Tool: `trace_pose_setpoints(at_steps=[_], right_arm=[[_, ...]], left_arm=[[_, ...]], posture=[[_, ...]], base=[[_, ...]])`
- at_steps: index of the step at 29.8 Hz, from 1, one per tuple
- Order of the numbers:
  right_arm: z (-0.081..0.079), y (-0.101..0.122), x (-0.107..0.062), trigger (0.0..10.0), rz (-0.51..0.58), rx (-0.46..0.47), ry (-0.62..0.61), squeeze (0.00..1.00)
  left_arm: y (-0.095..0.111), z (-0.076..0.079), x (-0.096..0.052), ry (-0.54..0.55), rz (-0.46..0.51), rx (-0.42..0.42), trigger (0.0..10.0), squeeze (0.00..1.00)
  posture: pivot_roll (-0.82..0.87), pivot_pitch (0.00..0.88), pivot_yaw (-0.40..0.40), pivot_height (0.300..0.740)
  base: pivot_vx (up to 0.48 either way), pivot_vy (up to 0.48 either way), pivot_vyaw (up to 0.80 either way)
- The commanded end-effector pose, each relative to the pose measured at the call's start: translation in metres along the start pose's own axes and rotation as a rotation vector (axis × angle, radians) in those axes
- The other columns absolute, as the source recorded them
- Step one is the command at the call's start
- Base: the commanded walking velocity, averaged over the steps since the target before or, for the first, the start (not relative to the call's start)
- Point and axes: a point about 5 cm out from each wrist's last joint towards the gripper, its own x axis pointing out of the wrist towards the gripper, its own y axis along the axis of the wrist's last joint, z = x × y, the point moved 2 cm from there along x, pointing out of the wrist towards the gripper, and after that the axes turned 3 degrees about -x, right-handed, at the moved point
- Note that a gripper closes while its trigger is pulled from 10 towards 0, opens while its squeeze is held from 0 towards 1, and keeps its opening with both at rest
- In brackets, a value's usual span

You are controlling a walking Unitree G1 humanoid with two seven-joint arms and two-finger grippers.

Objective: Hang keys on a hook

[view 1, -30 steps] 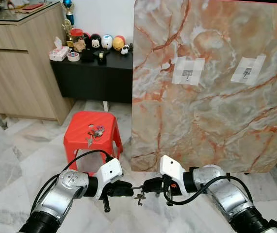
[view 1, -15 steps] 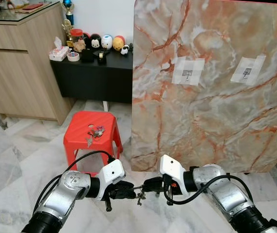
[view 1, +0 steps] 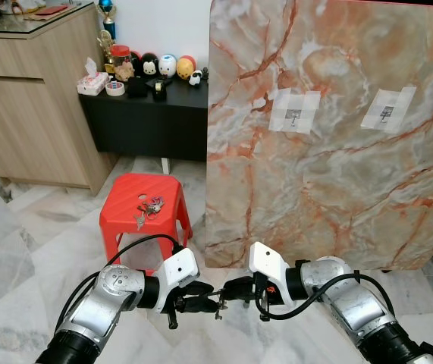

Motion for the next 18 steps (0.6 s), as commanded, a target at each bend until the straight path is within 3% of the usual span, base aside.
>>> trace_pose_setpoints(at_steps=[1,9,12,14,15,16,18], right_arm=[[0.0036,0.0037,-0.0021,0.0,0.013,-0.014,-0.011,0.0],[0.0036,0.0043,-0.0018,0.0,0.014,-0.016,-0.01,0.0],[0.0037,0.0044,-0.0019,0.0,0.015,-0.016,-0.011,0.0],[0.0038,0.0044,-0.0018,0.0,0.014,-0.016,-0.011,0.0],[0.0038,0.0045,-0.0018,0.0,0.014,-0.015,-0.011,0.0],[0.0038,0.0044,-0.0017,0.0,0.014,-0.015,-0.011,0.0],[0.0034,0.0042,-0.0017,0.0,0.013,-0.015,-0.01,0.0]], left_arm=[[-0.0025,0.0021,0.0024,-0.003,-0.015,0.004,10.0,0.0],[-0.0073,-0.0051,0.0028,0.052,-0.047,0.023,10.0,0.0],[-0.0072,-0.0062,0.0029,0.06,-0.044,0.021,9.3,0.0],[-0.0066,-0.007,0.0031,0.063,-0.041,0.023,6.4,0.0],[-0.0064,-0.0072,0.0031,0.064,-0.04,0.023,6.4,0.0],[-0.006,-0.0073,0.003,0.065,-0.037,0.023,3.3,0.0],[-0.0054,-0.0075,0.0031,0.066,-0.031,0.025,2.6,0.0]], posture=[[0.04,0.0,-0.093,0.74],[0.03,0.0,-0.093,0.74],[0.03,0.0,-0.093,0.74],[0.03,0.0,-0.093,0.74],[0.03,0.0,-0.093,0.74],[0.03,0.0,-0.093,0.74],[0.03,0.0,-0.093,0.74]], base=[[0.0,0.0,0.0],[0.0,0.0,0.0],[0.0,0.0,0.0],[0.0,0.0,0.0],[0.0,0.0,0.0],[0.0,0.0,0.0],[0.0,0.0,0.0]])
